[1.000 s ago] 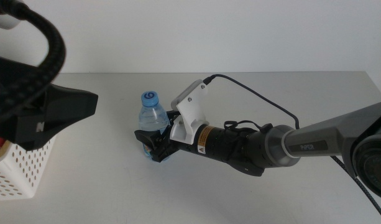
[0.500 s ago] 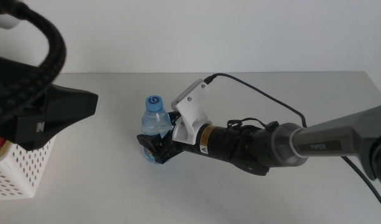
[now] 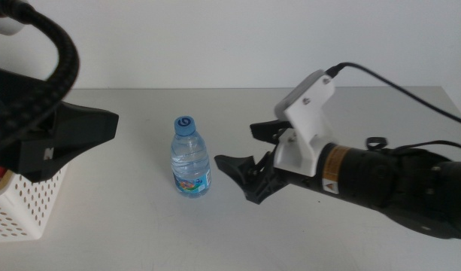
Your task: Use arms to grab the bottles and put them into the dustbin to the left of the table.
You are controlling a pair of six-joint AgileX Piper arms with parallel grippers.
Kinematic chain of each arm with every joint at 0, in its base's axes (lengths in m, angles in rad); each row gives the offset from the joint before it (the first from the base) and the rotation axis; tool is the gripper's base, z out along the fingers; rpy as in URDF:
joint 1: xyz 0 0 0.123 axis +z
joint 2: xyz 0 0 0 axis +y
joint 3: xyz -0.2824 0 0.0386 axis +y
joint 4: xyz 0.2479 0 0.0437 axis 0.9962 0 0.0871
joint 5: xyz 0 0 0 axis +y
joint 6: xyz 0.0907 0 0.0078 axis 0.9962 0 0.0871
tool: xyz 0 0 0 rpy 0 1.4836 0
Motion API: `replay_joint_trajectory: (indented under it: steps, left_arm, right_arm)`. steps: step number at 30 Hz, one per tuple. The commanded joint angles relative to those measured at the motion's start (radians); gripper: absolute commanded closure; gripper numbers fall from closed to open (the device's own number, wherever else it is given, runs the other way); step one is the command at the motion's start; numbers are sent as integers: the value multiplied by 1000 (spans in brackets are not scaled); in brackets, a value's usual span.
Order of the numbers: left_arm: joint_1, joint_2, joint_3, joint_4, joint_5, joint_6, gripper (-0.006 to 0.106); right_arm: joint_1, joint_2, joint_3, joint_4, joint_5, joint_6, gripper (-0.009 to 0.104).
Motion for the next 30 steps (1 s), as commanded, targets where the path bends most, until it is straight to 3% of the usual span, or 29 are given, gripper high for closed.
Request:
replay_joint_trajectory:
  steps: [1, 10, 14, 20, 23, 30]
  left_arm:
    - [-7, -1, -24, -22, -64, -3, 7]
    - [-7, -1, -24, -21, -64, -3, 7]
    - [-7, -1, -24, -21, -64, -3, 7]
    - [-7, -1, -24, -21, -64, -3, 7]
    - [-7, -1, -24, -21, -64, -3, 7]
    - [-7, -1, -24, -21, -64, -3, 7]
  right_arm:
    - [-5, -173, 25, 2, 42, 19, 18]
    - [-5, -527, 70, 18, 477, 71, 18]
    - [-5, -656, 86, 220, 638, -91, 18]
    - [-5, -802, 86, 464, 787, -394, 22]
    - [-5, -873, 86, 526, 841, -413, 24]
    - [-5, -1034, 86, 580, 940, -414, 24]
